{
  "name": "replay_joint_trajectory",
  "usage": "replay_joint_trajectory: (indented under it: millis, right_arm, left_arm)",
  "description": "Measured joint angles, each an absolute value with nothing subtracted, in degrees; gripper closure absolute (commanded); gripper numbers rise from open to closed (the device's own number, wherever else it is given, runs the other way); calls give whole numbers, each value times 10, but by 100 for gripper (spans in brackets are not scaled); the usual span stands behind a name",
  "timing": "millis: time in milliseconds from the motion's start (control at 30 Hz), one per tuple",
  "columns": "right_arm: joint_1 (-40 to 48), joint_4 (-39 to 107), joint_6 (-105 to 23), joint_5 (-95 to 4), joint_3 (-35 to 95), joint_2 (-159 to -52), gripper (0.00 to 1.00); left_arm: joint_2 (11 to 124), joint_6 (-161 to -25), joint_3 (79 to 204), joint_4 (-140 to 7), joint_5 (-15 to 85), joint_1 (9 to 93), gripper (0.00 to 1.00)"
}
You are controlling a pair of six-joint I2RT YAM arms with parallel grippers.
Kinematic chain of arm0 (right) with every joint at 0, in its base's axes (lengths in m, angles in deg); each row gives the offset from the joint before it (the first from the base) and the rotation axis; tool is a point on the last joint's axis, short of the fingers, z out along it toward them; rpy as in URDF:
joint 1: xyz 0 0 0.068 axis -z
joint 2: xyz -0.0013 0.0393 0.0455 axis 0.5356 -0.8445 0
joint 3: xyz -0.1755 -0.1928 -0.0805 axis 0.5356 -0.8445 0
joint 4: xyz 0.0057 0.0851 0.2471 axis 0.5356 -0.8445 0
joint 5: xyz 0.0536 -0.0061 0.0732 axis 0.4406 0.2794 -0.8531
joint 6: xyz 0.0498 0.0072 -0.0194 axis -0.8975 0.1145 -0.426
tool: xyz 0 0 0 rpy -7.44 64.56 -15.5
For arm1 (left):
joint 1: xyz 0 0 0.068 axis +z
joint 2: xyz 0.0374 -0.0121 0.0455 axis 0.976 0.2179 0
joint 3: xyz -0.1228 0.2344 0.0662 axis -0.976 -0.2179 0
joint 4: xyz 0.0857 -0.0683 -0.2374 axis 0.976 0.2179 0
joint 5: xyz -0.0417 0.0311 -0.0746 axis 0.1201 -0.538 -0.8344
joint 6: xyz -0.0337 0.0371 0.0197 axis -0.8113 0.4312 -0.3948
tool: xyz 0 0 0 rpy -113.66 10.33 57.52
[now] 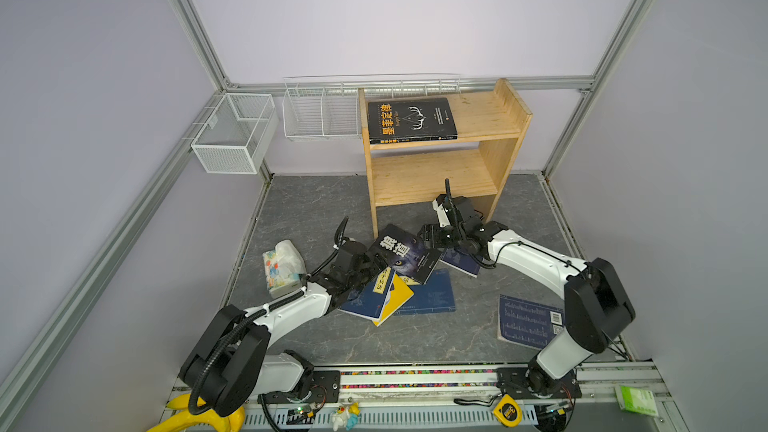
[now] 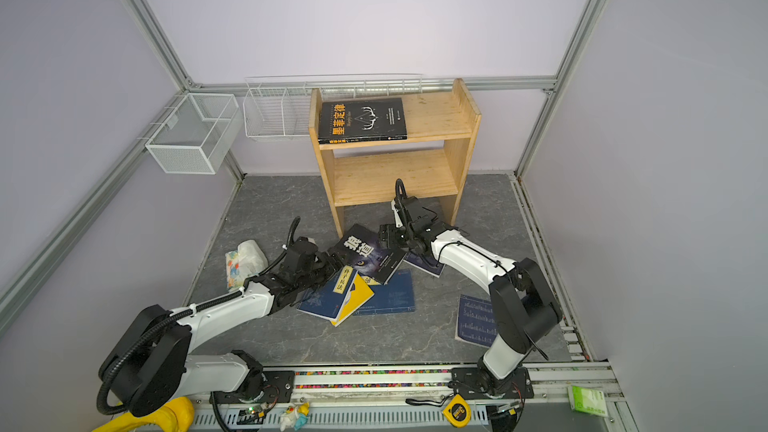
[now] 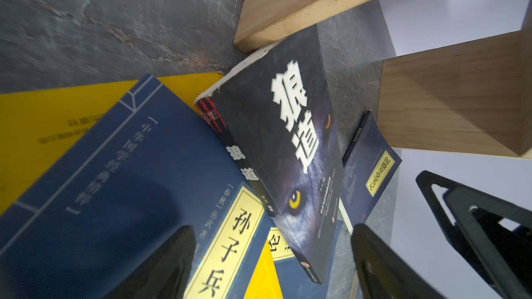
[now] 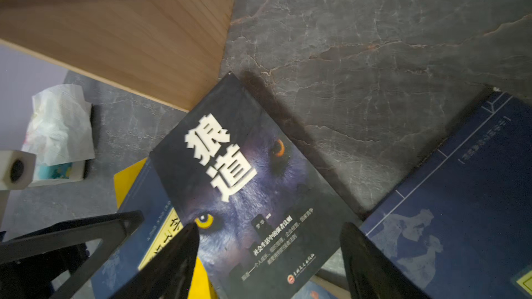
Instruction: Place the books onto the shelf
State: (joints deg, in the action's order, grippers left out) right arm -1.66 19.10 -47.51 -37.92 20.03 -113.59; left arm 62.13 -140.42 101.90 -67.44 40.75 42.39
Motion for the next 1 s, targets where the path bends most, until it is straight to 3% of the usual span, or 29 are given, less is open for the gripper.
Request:
replay_joint_trajectory:
  millis: [567, 800, 1000]
  right_arm:
    - [-3, 261, -452, -431, 232, -1277, 22]
    - [-6, 290, -457, -546, 249, -1316, 31]
    - [-18, 312, -465, -599, 243, -1319, 33]
  left_arm:
    - [743, -1451, 1062, -783, 380, 425, 19]
    - [789, -1469, 1066, -857, 375, 428, 25]
    - [804, -1487, 1049, -918, 368, 430, 26]
